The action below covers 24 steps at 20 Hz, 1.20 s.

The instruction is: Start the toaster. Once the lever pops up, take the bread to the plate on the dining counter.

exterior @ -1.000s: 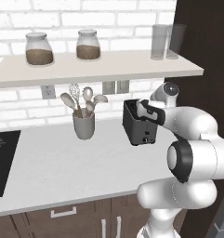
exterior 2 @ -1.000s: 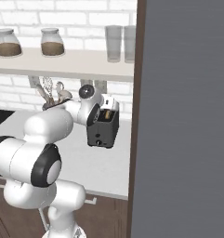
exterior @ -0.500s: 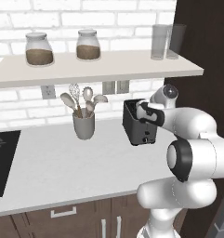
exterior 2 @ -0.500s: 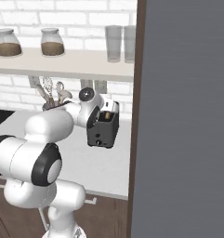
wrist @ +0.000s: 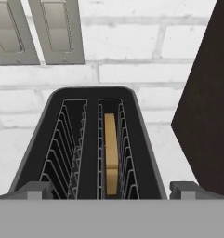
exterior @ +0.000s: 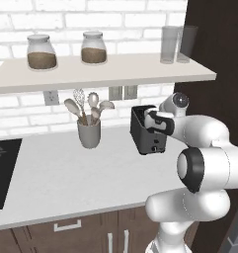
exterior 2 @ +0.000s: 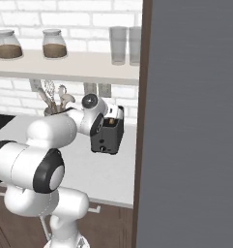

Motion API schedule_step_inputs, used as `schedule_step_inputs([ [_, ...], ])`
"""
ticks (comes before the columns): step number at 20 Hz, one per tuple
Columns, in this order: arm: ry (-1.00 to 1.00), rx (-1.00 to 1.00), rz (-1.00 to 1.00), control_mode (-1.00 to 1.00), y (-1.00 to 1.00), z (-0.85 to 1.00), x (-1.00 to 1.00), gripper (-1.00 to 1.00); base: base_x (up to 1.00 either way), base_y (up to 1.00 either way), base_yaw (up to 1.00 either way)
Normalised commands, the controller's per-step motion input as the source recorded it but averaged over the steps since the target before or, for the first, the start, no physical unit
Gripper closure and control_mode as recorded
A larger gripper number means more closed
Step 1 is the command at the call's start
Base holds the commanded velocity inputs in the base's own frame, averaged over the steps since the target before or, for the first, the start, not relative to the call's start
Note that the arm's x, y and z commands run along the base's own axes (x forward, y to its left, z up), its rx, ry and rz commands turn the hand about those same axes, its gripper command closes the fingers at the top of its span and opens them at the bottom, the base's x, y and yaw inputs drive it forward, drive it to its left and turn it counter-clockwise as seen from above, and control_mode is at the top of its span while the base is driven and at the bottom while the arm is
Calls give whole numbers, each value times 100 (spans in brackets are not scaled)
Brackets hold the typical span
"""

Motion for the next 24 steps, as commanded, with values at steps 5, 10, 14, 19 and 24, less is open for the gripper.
schedule_step_inputs([
  [5,0,0,0,-100,0,-3,0,-100,0,0,0],
  [10,0,0,0,-100,0,-3,0,-100,0,0,0],
  [14,0,0,0,-100,0,-1,0,-100,0,0,0],
  [19,0,0,0,-100,0,0,0,-100,0,0,0],
  [24,0,0,0,-100,0,0,0,-100,0,0,0],
])
